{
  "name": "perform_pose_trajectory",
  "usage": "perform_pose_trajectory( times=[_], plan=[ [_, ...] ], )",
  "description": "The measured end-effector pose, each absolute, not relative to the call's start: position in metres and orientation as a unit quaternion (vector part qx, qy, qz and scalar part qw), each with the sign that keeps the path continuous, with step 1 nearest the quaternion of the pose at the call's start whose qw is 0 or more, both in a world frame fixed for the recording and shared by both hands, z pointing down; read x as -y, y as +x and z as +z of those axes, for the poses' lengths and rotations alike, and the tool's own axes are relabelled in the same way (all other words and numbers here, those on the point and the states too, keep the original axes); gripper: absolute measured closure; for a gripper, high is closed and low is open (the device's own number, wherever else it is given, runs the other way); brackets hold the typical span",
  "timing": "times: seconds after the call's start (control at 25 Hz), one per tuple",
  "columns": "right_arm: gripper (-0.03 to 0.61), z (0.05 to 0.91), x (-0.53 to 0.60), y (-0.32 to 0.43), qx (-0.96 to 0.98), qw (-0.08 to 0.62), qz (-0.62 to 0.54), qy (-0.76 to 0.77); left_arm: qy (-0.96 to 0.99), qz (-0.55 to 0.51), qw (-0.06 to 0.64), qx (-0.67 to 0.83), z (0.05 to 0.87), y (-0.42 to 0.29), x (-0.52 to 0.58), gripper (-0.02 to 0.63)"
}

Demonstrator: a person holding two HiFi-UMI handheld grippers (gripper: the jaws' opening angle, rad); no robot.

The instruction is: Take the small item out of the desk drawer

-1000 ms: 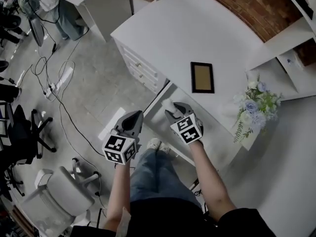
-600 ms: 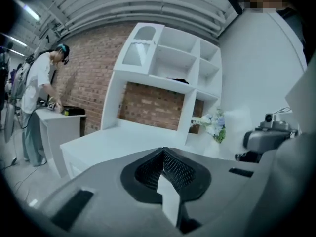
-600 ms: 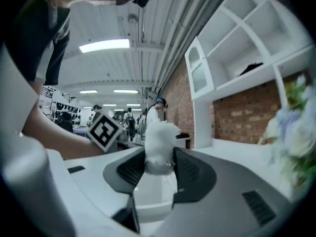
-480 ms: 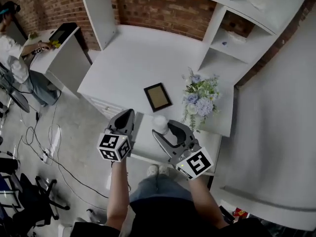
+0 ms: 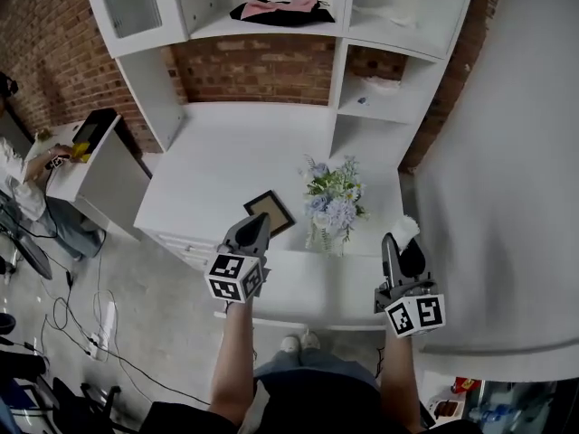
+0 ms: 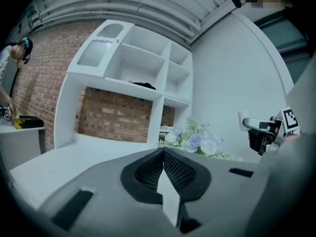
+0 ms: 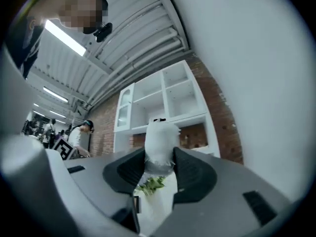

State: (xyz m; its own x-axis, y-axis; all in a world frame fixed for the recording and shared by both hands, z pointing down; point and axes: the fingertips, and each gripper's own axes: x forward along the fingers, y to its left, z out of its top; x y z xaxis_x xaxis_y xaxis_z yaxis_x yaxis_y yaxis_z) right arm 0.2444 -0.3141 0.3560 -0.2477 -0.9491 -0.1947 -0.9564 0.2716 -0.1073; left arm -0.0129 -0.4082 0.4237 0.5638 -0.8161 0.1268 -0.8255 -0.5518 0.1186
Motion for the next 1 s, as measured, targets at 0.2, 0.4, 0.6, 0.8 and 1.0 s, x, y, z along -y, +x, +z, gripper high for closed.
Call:
perform_pose_trajectory(
  times=[0.2,0.4,0.6,0.8,1.0],
  plan=[
    [0.419,0.391,0.310,0.279,-0.750,0.098,-0.022,-0.654,0.884,0.031,0.079,0.461,0.421,-0.008,0.409,0.604],
    [0.419,0.402,0.313,0.281,-0.741,0.083,-0.032,-0.666,0.884,0.034,0.080,0.460,0.422,-0.008,0.406,0.604],
    [0.419,0.406,0.318,0.282,-0.738,0.072,-0.035,-0.670,0.882,0.037,0.080,0.463,0.425,-0.011,0.404,0.604],
    [0.420,0.408,0.320,0.283,-0.737,0.071,-0.043,-0.671,0.881,0.037,0.081,0.464,0.424,-0.013,0.405,0.604],
    [0.419,0.410,0.320,0.284,-0.737,0.069,-0.046,-0.671,0.884,0.038,0.082,0.459,0.426,-0.008,0.405,0.604]
  ],
)
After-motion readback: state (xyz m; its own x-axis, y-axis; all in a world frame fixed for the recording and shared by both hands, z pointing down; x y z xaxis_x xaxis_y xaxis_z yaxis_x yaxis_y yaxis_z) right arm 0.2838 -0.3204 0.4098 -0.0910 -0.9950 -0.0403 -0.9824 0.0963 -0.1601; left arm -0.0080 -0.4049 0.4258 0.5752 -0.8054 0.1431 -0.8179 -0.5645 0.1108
